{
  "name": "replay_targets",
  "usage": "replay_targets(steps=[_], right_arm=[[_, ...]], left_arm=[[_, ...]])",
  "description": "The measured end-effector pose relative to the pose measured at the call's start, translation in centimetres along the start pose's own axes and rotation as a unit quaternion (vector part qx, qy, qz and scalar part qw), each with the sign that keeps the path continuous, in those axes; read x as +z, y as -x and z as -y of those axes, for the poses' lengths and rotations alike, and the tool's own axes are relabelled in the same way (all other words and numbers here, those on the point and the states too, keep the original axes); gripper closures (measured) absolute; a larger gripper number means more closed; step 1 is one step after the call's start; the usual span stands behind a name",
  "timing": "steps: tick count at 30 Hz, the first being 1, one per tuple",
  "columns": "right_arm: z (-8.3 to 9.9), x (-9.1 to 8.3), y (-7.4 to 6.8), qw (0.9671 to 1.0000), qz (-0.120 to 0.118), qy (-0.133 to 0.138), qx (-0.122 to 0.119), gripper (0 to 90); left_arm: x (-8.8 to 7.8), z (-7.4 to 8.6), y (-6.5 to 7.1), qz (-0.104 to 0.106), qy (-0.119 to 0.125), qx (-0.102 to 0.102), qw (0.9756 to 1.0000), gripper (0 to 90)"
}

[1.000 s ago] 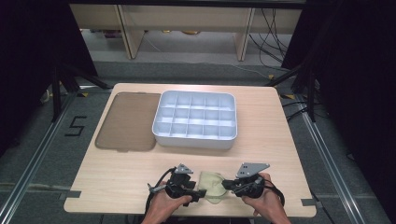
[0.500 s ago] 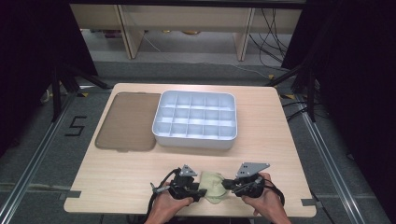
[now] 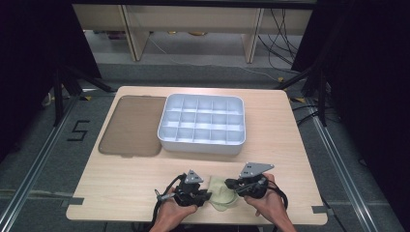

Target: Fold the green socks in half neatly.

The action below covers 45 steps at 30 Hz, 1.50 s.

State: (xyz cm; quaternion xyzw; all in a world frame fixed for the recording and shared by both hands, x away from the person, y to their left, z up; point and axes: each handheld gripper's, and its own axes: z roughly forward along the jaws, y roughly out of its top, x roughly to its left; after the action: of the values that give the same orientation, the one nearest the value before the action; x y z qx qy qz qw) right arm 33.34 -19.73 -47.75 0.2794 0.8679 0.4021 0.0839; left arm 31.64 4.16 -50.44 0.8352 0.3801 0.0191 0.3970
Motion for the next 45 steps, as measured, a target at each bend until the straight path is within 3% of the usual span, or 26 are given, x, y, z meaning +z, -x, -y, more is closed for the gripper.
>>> replay_targets(steps=[6, 8, 13, 15, 16, 23, 27, 36, 40, 45], right_arm=[[-0.7, 1.7, 0.2, 1.0, 0.0, -0.006, -0.003, 87.1], [-0.9, 2.3, 0.3, 0.9999, 0.002, -0.012, -0.003, 88.2], [-0.7, 3.9, 0.7, 0.999, 0.008, -0.043, -0.005, 90.0], [-0.6, 4.0, 0.7, 0.9991, 0.005, -0.042, -0.006, 90.0], [-0.6, 4.0, 0.6, 0.9991, 0.004, -0.043, -0.004, 90.0], [-0.9, 3.3, 0.1, 0.9997, -0.001, -0.022, -0.011, 90.0], [-1.0, 2.5, -1.4, 0.9994, -0.027, -0.003, -0.019, 89.7], [-0.3, 3.4, -3.1, 0.9976, -0.063, -0.022, -0.019, 89.5], [-0.5, 4.4, -3.5, 0.9965, -0.063, -0.036, -0.04, 89.5], [-0.4, 4.8, -3.4, 0.9965, -0.065, -0.039, -0.035, 89.5]], left_arm=[[-0.2, -0.1, 0.0, -0.004, 0.011, -0.014, 0.9998, 80.3], [-0.4, -0.1, -0.3, -0.005, 0.002, 0.004, 1.0, 80.3], [-0.4, -0.1, -0.4, -0.008, 0.007, -0.003, 0.9999, 80.6], [-0.3, -0.1, -0.3, -0.01, 0.009, -0.008, 0.9999, 80.6], [-0.4, -0.1, -0.5, -0.011, 0.005, 0.001, 0.9999, 80.6], [-0.8, -0.2, -0.7, -0.019, 0.01, 0.005, 0.9998, 80.7], [-1.0, -0.3, -1.0, -0.022, 0.015, 0.001, 0.9996, 80.7], [-1.2, -0.4, -1.3, -0.024, 0.014, 0.002, 0.9996, 80.7], [-1.2, -0.4, -1.3, -0.024, 0.014, 0.003, 0.9996, 80.7], [-1.4, -0.4, -1.3, -0.027, 0.012, 0.013, 0.9995, 80.7]])
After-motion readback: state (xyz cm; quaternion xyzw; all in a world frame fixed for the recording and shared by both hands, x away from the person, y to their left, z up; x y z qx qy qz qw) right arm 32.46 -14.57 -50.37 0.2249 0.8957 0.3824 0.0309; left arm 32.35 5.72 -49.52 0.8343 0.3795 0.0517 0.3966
